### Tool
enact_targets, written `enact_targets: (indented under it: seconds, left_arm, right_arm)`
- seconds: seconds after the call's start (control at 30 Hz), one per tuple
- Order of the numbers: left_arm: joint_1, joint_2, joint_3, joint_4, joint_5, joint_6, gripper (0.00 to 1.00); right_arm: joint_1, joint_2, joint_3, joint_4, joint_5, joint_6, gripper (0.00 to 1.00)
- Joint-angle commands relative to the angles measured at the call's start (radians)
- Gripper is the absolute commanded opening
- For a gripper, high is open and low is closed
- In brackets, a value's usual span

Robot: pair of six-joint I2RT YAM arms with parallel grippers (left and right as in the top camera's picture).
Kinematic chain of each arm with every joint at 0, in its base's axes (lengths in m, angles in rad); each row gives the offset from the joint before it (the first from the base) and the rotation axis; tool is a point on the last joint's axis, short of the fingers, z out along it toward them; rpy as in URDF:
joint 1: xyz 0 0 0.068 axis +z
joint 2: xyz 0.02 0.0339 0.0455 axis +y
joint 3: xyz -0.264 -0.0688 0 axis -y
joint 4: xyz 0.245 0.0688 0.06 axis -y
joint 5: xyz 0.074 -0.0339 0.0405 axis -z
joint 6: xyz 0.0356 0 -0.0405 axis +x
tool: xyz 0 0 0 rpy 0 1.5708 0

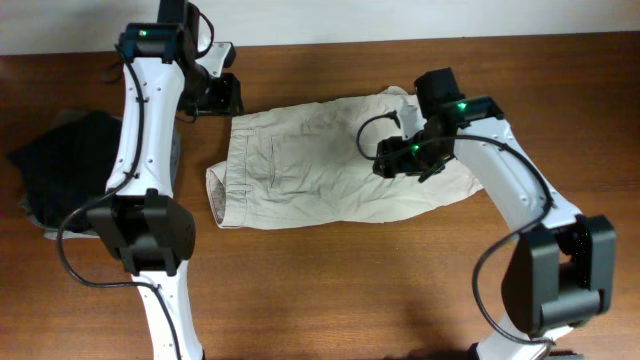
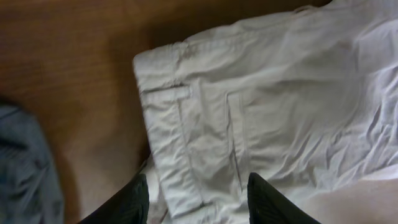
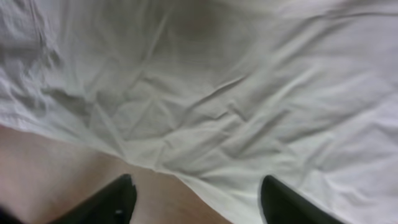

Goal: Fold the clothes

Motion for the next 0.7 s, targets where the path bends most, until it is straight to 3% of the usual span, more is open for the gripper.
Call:
enact_targets:
  seconds: [0.0, 0.23, 0.33, 0.47, 0.57, 0.63, 0.67]
  left_arm:
    - [0.003, -0.008, 0.028, -0.038, -0.046, 0.015, 0.51]
    - [0.008, -0.008, 0.028, -0.071, -0.060, 0.037, 0.50]
    - [0.017, -0.014, 0.054, -0.076, -0.059, 0.036, 0.44]
    - [0.020, -0.043, 0.196, -0.123, -0.060, 0.037, 0.48]
    - [0.020, -0.065, 0.277, -0.181, -0.062, 0.043, 0.49]
    - [0.020, -0.085, 0.310, -0.212, -0.062, 0.043, 0.44]
    - [0.020, -0.100, 0.315, -0.212, -0.061, 0.042, 0.41]
  right_arm:
    - [-0.048, -0.050, 0.006, 0.015, 0.077, 0.081, 0.76]
    - [-0.142, -0.053, 0.010, -0.008, -0.152, -0.008, 0.77]
    - [-0.104, -0.053, 0.010, -0.039, -0.151, -0.044, 0.77]
    - [0.027, -0.053, 0.010, -0.034, -0.067, -0.069, 0.74]
    - [0.089, -0.053, 0.010, -0.005, 0.059, 0.016, 0.58]
    - [0.120, -0.053, 0.010, 0.012, 0.042, 0.027, 0.43]
    - [0.141, -0.053, 0.010, 0.020, 0.016, 0.027, 0.40]
